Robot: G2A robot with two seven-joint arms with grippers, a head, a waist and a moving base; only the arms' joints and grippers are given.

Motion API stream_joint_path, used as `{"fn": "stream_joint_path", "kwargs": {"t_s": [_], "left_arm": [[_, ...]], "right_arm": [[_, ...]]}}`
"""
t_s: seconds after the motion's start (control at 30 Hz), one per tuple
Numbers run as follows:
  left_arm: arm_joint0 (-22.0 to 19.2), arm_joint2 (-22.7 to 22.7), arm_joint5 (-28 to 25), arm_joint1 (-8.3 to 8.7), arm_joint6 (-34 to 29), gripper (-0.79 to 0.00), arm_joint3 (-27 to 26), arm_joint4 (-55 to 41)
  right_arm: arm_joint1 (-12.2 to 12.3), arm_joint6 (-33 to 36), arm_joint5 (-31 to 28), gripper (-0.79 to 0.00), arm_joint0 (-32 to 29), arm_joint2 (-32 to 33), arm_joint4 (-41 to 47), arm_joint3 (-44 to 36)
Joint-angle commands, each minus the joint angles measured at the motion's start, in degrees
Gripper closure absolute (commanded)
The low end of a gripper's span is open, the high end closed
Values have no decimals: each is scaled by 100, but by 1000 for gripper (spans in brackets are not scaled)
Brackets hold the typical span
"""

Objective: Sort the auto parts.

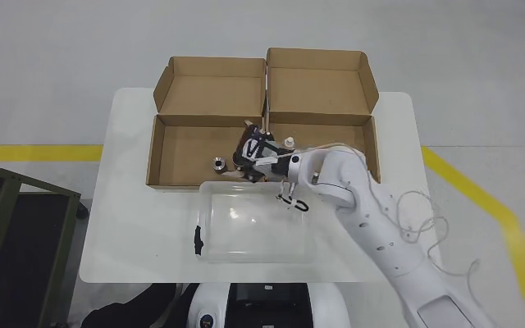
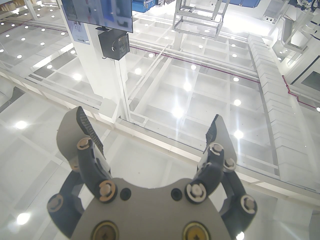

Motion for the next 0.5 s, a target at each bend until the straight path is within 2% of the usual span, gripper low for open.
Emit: {"fn": "stream_joint_path", "kwargs": {"t_s": [0.0, 0.2, 0.47], "left_arm": [[0, 0, 0, 0, 0, -785, 0, 0], [0, 0, 0, 0, 0, -785, 0, 0], [0, 0, 0, 0, 0, -785, 0, 0]], "right_arm": [[72, -169, -168, -785, -246, 264, -20, -238], [269, -558, -440, -785, -1024, 968, -285, -820], [471, -1496, -648, -785, -1994, 1936, -556, -1190]]}}
